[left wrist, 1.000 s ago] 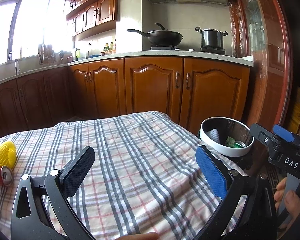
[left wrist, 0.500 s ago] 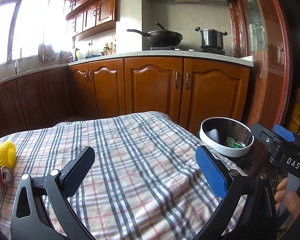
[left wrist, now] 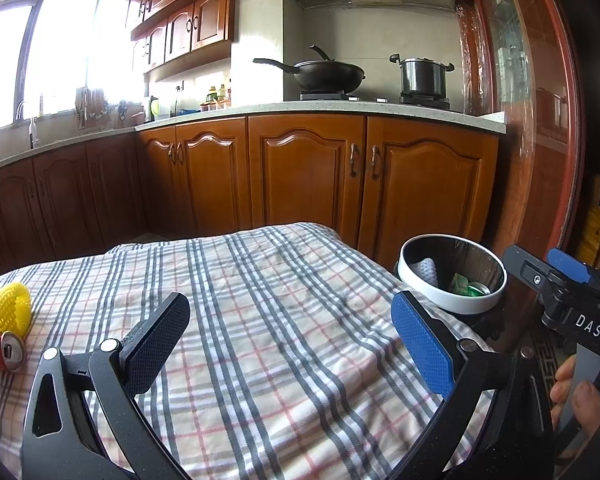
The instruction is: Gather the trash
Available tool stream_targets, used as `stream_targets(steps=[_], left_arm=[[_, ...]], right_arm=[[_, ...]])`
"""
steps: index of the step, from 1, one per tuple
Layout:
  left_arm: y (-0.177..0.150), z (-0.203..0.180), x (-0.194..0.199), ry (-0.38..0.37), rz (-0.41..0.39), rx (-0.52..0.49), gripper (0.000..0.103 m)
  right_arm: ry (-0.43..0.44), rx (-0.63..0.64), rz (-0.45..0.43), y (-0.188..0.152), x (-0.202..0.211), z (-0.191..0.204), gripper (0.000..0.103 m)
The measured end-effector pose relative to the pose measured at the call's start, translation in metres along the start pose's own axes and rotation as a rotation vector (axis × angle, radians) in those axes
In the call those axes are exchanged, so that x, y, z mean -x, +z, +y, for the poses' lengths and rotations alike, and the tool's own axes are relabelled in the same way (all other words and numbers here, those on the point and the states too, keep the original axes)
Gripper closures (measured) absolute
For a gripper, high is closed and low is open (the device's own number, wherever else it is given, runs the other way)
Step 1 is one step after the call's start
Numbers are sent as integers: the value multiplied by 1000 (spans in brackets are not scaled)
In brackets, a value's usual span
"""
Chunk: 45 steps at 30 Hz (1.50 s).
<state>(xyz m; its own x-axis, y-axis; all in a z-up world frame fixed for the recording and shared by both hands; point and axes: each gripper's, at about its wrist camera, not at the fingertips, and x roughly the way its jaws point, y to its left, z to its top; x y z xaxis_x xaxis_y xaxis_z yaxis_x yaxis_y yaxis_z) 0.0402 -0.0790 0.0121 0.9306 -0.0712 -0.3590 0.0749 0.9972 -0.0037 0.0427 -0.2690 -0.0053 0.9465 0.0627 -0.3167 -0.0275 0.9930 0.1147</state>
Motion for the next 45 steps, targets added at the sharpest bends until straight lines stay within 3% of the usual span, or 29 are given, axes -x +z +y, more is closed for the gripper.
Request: stream_targets(steps=[45], left_arm=[[2, 4, -3, -14, 6, -11, 0]], right_arm=[[14, -4, 8, 1, 1, 2, 0]])
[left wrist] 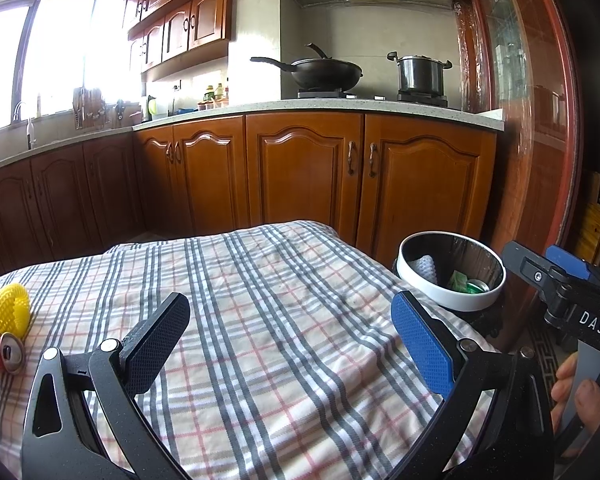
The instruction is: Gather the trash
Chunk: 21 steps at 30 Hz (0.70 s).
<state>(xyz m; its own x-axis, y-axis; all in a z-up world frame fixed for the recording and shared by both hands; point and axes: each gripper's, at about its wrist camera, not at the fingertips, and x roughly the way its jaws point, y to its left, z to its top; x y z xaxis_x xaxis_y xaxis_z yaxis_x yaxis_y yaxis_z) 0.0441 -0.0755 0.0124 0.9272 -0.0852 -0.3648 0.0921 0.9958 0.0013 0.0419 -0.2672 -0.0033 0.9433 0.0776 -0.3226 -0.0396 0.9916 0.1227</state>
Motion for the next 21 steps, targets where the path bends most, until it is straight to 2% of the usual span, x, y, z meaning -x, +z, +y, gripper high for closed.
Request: stream_targets(steps=[21], left_arm=[[1, 4, -2, -10, 1, -1, 0]], right_arm=[[8, -6, 1, 0, -2, 4, 0]])
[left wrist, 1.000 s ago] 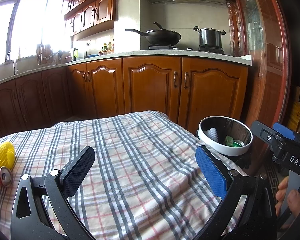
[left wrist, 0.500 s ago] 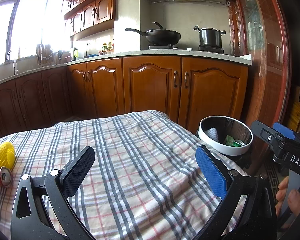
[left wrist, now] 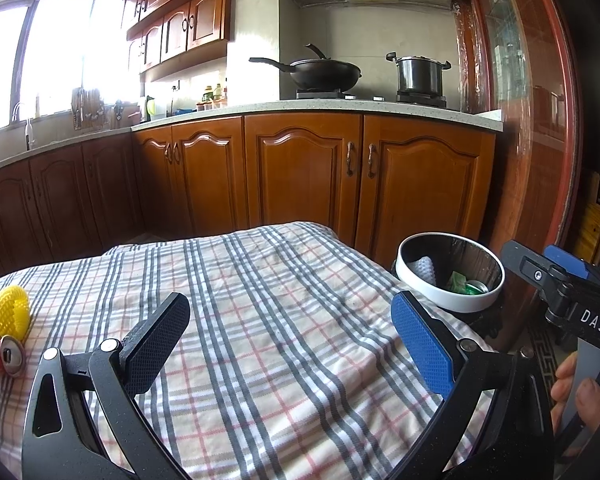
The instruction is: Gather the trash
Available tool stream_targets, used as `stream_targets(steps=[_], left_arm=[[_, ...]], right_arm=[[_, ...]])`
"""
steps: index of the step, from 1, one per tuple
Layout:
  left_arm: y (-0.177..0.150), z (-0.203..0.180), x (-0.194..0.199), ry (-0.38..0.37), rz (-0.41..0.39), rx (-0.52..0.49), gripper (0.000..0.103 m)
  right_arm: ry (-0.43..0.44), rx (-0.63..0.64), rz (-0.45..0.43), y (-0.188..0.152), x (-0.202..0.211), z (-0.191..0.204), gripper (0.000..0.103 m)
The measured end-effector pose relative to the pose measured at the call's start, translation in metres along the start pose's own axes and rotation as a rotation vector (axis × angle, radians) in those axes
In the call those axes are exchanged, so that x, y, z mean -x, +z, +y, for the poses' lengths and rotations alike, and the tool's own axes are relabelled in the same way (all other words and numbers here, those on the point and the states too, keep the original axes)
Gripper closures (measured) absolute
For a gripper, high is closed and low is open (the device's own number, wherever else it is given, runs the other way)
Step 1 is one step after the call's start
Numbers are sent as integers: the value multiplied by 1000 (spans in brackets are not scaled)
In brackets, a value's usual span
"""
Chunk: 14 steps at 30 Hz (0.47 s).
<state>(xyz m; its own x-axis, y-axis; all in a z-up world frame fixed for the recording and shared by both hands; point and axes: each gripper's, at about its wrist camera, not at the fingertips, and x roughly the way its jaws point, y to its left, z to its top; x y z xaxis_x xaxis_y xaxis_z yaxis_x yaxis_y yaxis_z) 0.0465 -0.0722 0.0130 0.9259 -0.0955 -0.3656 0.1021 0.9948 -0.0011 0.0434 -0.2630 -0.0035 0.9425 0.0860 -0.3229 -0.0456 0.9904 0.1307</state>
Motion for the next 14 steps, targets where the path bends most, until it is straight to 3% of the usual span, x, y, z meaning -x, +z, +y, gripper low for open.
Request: stream_targets(steps=[14], left_arm=[[-2, 18, -12, -11, 48, 31, 0]], right_arm=[[13, 4, 40, -2, -10, 6, 0]])
